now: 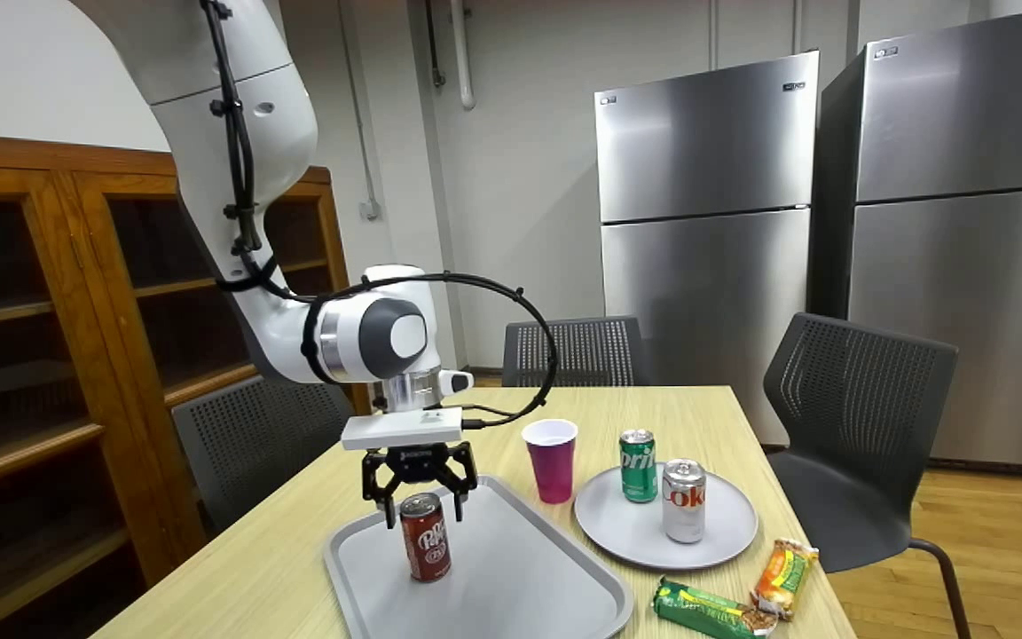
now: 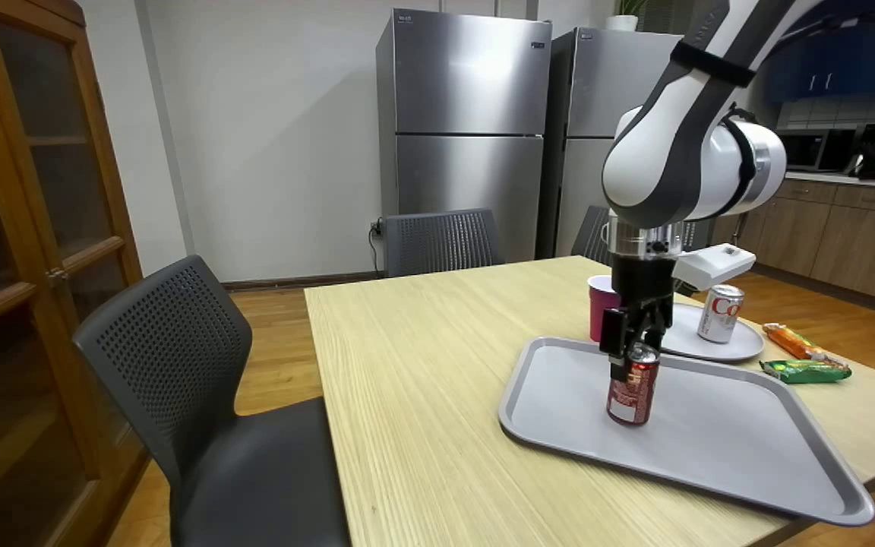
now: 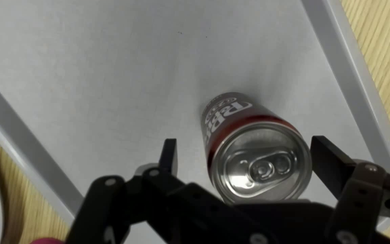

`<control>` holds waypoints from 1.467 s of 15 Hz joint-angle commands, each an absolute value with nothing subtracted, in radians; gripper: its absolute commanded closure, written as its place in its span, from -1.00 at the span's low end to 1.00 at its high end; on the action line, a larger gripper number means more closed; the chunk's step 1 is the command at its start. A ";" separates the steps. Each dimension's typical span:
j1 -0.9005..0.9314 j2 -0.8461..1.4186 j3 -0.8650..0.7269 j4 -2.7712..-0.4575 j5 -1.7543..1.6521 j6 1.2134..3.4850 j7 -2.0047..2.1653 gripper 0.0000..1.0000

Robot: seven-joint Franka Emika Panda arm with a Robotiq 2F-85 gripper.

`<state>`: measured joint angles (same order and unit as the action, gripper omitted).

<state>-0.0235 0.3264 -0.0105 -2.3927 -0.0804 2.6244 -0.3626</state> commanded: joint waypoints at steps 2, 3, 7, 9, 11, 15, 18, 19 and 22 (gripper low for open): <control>-0.026 0.329 0.001 -2.386 -0.109 2.632 -0.334 -0.45; -0.026 0.328 0.003 -2.387 -0.107 2.631 -0.335 -0.31; -0.029 0.326 0.009 -2.389 -0.101 2.628 -0.340 0.23; -0.032 0.305 0.015 -2.401 -0.091 2.626 -0.347 0.23; -0.032 0.281 0.015 -2.406 -0.093 2.608 -0.345 0.23; -0.044 0.250 0.009 -2.386 -0.079 2.555 -0.344 0.23; -0.062 0.232 0.006 -2.362 -0.056 2.516 -0.349 0.23; -0.066 0.228 0.002 -2.353 -0.052 2.506 -0.344 0.23; -0.087 0.230 -0.008 -2.318 -0.024 2.476 -0.341 0.23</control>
<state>-0.0647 0.2569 -0.0064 -2.3529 -0.0508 2.5427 -0.3582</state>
